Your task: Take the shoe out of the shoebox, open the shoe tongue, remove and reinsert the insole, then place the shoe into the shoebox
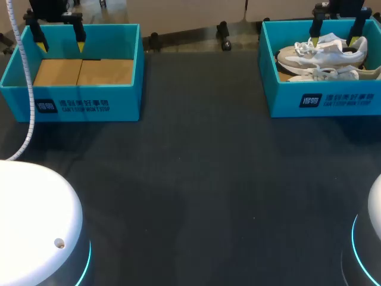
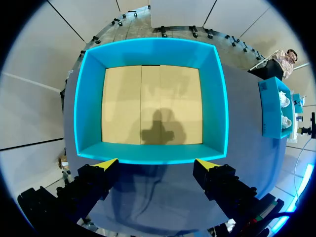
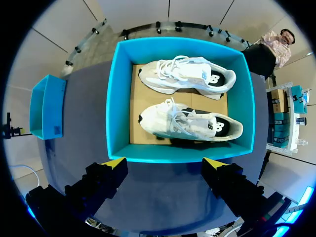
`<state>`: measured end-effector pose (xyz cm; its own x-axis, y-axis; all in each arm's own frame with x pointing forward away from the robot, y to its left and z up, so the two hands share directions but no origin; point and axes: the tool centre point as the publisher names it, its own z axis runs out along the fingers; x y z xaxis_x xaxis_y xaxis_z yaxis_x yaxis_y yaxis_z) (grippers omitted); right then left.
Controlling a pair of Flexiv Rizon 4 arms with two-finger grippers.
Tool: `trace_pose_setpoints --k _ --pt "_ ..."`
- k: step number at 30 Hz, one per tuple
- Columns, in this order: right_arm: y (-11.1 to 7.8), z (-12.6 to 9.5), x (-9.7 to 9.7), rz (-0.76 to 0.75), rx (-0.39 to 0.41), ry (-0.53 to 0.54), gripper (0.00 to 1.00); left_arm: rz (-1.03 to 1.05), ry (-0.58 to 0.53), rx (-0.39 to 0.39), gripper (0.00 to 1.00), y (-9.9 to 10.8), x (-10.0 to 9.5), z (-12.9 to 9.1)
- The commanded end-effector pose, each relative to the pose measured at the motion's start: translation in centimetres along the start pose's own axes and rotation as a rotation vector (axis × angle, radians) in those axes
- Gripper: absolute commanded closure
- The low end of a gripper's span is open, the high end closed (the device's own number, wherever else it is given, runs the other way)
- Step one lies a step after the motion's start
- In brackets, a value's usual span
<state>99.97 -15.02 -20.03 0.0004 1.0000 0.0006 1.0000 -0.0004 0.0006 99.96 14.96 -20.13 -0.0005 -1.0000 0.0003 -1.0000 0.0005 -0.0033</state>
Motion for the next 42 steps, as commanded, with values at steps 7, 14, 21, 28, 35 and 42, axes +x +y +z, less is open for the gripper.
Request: trace_pose_setpoints --k 7,14,21,28,35,42 --pt "0.0 0.0 0.0 0.000 0.000 0.000 0.00 0.000 -0.001 -0.001 0.00 0.0 0.0 -0.1" --pt "0.0 0.0 0.0 0.000 0.000 0.000 0.00 0.000 -0.001 -0.001 0.00 0.0 0.0 -0.1" --pt "-0.1 0.1 -0.5 -0.001 -0.007 -0.002 0.00 0.000 -0.001 -0.001 0.00 0.0 0.0 -0.1" --pt "-1.3 1.1 -3.8 0.065 -0.041 -0.027 0.00 0.000 -0.001 -0.001 0.00 0.0 0.0 -0.1" --pt "-1.9 2.6 -6.6 0.119 -0.043 -0.070 0.00 0.000 -0.001 -0.001 0.00 0.0 0.0 -0.1" --pt "-1.4 4.3 -8.8 0.153 -0.038 -0.097 0.00 0.000 -0.001 -0.001 0.00 0.0 0.0 -0.1"
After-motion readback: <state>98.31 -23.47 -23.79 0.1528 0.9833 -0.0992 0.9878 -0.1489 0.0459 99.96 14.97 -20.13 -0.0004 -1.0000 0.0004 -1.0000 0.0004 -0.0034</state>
